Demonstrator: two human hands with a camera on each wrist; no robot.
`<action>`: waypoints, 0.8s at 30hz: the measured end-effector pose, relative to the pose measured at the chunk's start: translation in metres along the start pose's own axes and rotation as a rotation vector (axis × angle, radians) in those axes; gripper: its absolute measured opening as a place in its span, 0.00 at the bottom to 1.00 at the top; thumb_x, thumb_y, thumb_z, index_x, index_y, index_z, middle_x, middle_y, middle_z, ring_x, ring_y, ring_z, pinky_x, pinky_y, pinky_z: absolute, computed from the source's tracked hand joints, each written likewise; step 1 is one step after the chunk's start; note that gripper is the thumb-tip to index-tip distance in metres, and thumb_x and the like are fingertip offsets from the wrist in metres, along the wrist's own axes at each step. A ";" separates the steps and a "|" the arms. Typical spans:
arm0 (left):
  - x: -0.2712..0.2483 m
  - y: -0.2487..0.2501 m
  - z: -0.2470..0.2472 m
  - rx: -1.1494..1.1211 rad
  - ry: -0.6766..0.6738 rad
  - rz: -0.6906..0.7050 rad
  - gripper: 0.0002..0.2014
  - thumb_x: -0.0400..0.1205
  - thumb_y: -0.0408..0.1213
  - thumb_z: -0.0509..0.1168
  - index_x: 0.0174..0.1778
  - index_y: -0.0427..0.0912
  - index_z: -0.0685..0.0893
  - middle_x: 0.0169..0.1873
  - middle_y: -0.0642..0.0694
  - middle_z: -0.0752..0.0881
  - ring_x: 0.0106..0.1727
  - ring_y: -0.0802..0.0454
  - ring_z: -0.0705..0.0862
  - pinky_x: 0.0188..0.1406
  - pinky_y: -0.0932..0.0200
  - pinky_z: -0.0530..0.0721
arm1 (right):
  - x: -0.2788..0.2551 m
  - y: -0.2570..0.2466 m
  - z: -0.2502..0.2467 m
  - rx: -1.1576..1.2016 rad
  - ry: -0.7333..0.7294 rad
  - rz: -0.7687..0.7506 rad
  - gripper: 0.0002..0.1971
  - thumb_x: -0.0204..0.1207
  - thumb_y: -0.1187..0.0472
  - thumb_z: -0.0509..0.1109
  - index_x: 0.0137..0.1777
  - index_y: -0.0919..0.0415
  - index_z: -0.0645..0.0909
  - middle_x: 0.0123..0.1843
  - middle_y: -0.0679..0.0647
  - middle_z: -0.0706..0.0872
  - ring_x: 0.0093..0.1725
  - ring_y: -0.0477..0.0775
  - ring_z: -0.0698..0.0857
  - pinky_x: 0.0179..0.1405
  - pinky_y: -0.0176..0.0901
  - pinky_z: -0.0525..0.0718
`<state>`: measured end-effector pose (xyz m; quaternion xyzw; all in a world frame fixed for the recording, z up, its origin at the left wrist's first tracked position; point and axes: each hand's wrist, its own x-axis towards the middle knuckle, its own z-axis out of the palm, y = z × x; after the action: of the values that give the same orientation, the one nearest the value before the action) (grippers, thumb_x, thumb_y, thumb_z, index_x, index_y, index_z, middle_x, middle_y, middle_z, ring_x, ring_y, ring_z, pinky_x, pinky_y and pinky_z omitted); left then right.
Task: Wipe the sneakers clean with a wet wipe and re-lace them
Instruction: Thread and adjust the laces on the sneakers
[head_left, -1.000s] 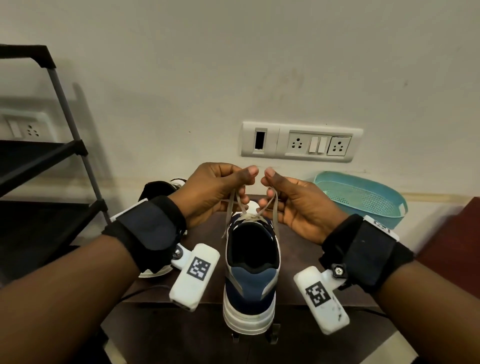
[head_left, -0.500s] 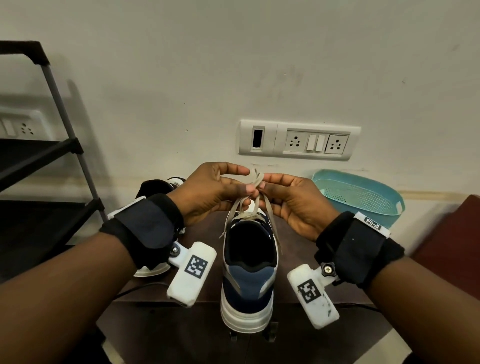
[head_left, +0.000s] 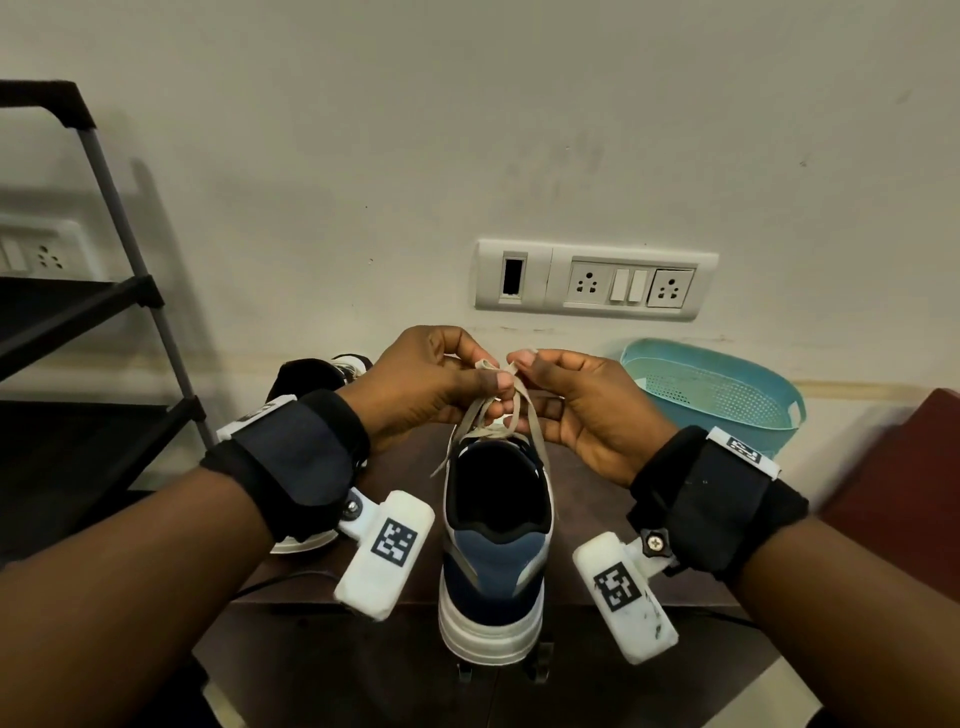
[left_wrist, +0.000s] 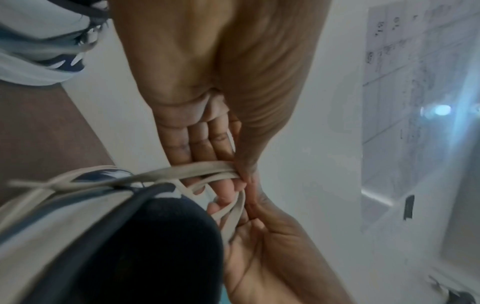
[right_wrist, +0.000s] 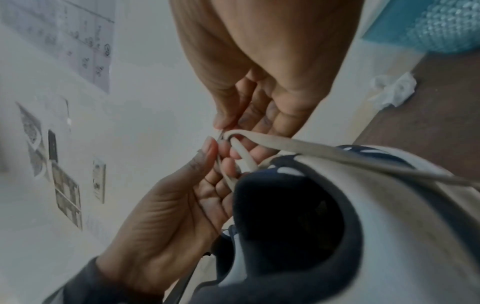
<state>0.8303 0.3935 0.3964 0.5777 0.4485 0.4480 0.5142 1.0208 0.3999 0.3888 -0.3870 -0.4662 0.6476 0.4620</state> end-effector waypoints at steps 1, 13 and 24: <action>-0.001 0.001 0.000 0.068 -0.015 0.047 0.09 0.77 0.27 0.77 0.48 0.32 0.83 0.44 0.28 0.91 0.41 0.39 0.91 0.47 0.46 0.91 | 0.002 0.001 0.000 0.028 0.035 0.016 0.18 0.76 0.62 0.75 0.62 0.72 0.84 0.46 0.64 0.91 0.41 0.59 0.91 0.47 0.54 0.92; 0.000 0.004 -0.007 0.439 0.080 0.206 0.07 0.78 0.31 0.78 0.46 0.35 0.86 0.34 0.41 0.93 0.37 0.41 0.93 0.41 0.53 0.91 | 0.006 0.004 0.003 -0.329 0.012 -0.059 0.14 0.81 0.61 0.75 0.56 0.75 0.89 0.46 0.68 0.92 0.38 0.56 0.89 0.46 0.50 0.91; 0.001 0.007 -0.008 0.418 0.073 0.192 0.05 0.82 0.34 0.74 0.47 0.36 0.86 0.34 0.40 0.93 0.36 0.42 0.93 0.36 0.60 0.85 | 0.007 -0.004 -0.003 -0.446 -0.136 0.002 0.14 0.85 0.63 0.69 0.57 0.78 0.87 0.53 0.74 0.90 0.50 0.60 0.87 0.60 0.57 0.86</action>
<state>0.8226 0.3959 0.4036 0.6951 0.4929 0.4128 0.3217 1.0228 0.4075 0.3917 -0.4353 -0.6275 0.5536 0.3321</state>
